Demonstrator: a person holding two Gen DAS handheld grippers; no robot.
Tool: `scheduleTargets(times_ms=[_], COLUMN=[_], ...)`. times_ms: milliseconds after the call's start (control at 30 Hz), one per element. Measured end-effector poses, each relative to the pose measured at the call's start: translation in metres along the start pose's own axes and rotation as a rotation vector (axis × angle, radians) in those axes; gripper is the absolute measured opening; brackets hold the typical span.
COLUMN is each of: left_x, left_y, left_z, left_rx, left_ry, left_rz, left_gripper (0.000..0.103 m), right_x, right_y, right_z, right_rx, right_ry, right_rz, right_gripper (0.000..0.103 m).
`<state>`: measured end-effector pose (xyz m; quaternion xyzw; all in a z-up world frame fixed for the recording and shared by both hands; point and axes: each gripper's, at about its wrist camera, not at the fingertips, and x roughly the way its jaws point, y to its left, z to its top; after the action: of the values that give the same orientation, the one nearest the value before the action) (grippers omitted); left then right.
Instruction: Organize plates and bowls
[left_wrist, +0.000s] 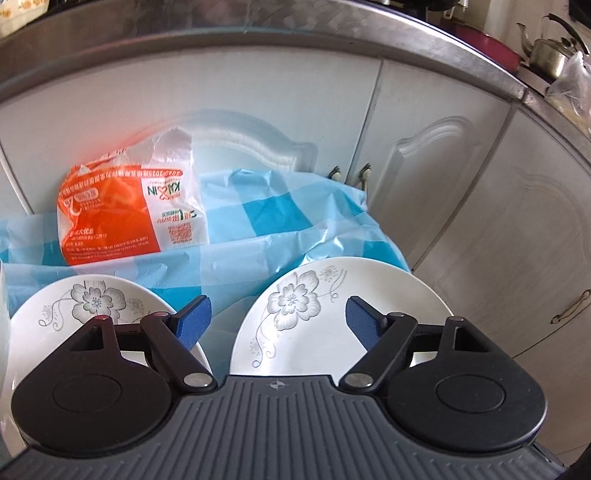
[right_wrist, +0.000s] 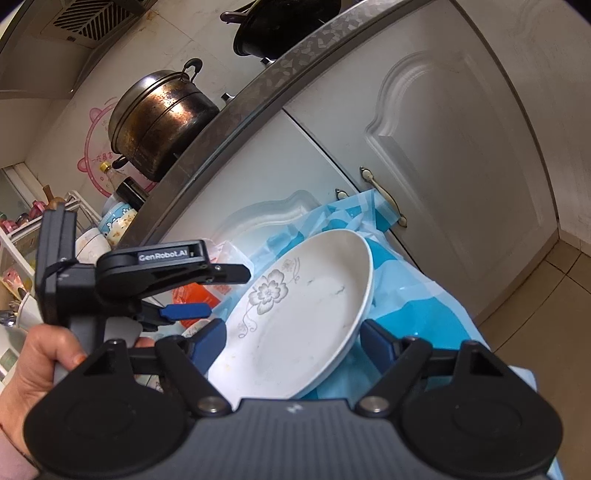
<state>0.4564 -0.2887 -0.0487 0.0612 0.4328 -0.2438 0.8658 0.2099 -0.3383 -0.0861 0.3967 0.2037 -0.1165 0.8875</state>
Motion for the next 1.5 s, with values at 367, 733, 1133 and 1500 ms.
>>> scheduleTargets(times_ms=[367, 733, 1133, 1500], left_x=[0.026, 0.040, 0.016, -0.018], left_y=[0.005, 0.001, 0.004, -0.006], left_z=[0.002, -0.002, 0.001, 0.005], left_rx=[-0.017, 0.022, -0.060, -0.091], left_ry=[0.056, 0.082, 0.026, -0.049], left_rz=[0.006, 0.035, -0.009, -0.043], left_gripper=[0.071, 0.043, 0.040, 0.040], right_x=[0.003, 0.010, 0.002, -0.012], right_y=[-0.002, 0.002, 0.001, 0.009], right_z=[-0.001, -0.002, 0.000, 0.010], right_rx=[0.005, -0.036, -0.060, -0.070], right_ry=[-0.002, 0.019, -0.034, -0.104], right_rz=[-0.007, -0.030, -0.025, -0.018], right_gripper=[0.080, 0.075, 0.075, 0.076])
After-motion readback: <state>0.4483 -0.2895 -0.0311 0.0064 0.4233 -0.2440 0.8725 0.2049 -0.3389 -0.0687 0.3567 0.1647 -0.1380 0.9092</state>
